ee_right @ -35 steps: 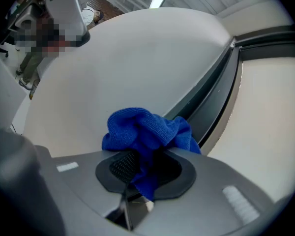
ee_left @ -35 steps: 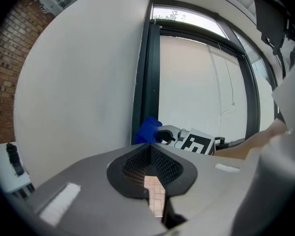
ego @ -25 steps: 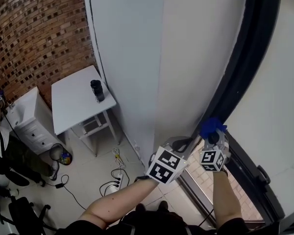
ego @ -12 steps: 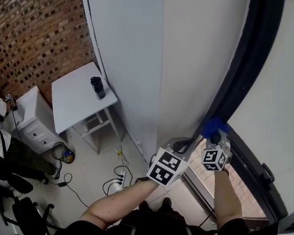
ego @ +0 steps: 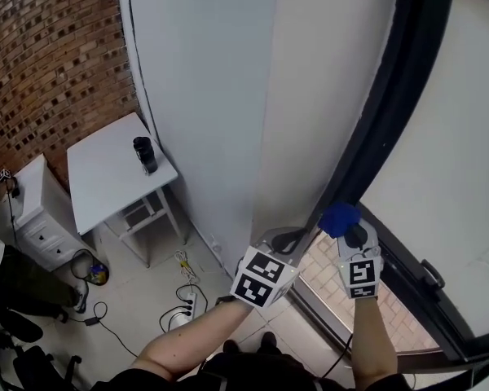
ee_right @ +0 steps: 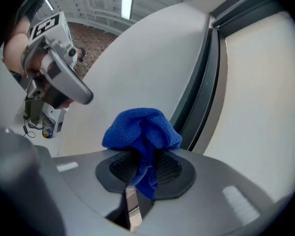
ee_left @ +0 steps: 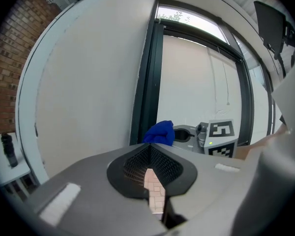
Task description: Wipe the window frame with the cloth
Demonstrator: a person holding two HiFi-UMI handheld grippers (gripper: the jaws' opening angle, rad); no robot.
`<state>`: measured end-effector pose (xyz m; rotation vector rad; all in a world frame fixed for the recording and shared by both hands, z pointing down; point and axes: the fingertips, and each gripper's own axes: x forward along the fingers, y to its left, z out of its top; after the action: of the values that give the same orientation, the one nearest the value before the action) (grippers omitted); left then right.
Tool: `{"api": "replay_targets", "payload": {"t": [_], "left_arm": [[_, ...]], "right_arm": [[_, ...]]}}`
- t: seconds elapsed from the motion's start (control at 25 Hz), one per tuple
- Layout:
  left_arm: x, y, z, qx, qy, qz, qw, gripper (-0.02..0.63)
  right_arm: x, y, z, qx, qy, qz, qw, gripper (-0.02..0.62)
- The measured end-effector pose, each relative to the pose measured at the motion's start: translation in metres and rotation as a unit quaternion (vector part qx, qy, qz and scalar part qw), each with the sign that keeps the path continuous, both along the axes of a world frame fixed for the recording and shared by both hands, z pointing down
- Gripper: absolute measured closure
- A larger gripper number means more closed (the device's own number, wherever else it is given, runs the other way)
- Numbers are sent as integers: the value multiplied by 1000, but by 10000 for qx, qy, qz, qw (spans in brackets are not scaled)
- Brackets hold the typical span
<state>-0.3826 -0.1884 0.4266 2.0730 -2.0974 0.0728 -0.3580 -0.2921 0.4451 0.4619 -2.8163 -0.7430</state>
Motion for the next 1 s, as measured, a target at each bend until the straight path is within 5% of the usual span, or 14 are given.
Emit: {"api": "replay_targets", "payload": {"t": [0.2,0.52,1.0], "left_arm": [[7,12,-8,312,22,213,9993,612],[25,11,3,579,26,386,9976,612],[76,-3,1,508,172,224,9983,612]], "right_arm": [[36,45,-38,-662,-562,-200,9960,512],[129,53,-56,-1863,-1625,384,9682,512],[277,35,-60,-2082,-2196,1085,9469,511]]}}
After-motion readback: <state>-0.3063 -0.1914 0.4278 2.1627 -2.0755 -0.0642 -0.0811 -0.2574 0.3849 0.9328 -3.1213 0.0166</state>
